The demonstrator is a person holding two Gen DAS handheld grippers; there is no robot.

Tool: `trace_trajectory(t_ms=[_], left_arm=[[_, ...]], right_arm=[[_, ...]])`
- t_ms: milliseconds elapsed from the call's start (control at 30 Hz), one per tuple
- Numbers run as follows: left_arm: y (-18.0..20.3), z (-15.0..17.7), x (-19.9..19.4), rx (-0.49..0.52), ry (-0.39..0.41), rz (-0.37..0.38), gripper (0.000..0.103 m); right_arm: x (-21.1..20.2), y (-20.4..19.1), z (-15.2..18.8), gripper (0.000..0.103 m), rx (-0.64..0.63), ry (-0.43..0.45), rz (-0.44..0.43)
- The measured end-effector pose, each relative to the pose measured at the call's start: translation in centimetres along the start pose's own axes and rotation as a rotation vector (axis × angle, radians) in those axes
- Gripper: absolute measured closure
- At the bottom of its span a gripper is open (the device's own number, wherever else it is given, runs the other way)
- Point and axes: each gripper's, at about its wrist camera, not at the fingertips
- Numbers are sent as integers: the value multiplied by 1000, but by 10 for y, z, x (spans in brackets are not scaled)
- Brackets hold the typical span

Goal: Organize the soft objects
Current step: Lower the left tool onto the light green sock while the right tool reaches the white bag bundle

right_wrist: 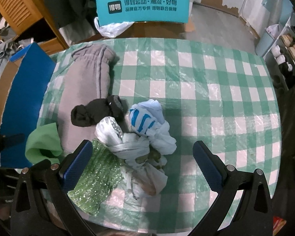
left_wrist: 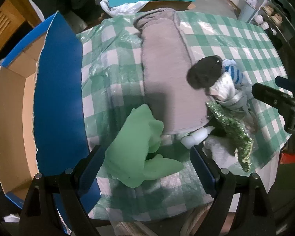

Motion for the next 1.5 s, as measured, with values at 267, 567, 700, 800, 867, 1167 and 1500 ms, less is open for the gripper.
trace_trajectory(t_ms=[267, 567, 700, 800, 867, 1167, 1500], left_arm=[[-9, 1, 6, -16, -6, 25, 14], [-29, 5, 16, -40, -18, 18, 14], [-31, 6, 25, -34, -28, 15, 14], [-28, 9, 31, -21, -36, 9, 14], [-25, 11, 36, -20, -44, 7, 14], [-10, 8, 65, -26, -79, -8, 14], [-27, 8, 95, -75, -96, 6, 23]], right_arm=[[16, -9, 5, 2, -39, -28, 4], [22, -19, 8, 7, -66, -39, -7], [28, -21, 10, 9, -80, -54, -12], [34, -23, 11, 16, -93, -65, -15], [38, -25, 13, 20, -100, -80, -23], [53, -31, 22, 25, -167, -121, -25], [68, -24, 22, 45, -142, -141, -25]])
Point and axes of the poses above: each gripper's, at about its wrist camera, not at the fingertips, and x roughly the way its jaws point, y to its right, z to its underside, and after that the axes turned 13 degrees about y, right-handed
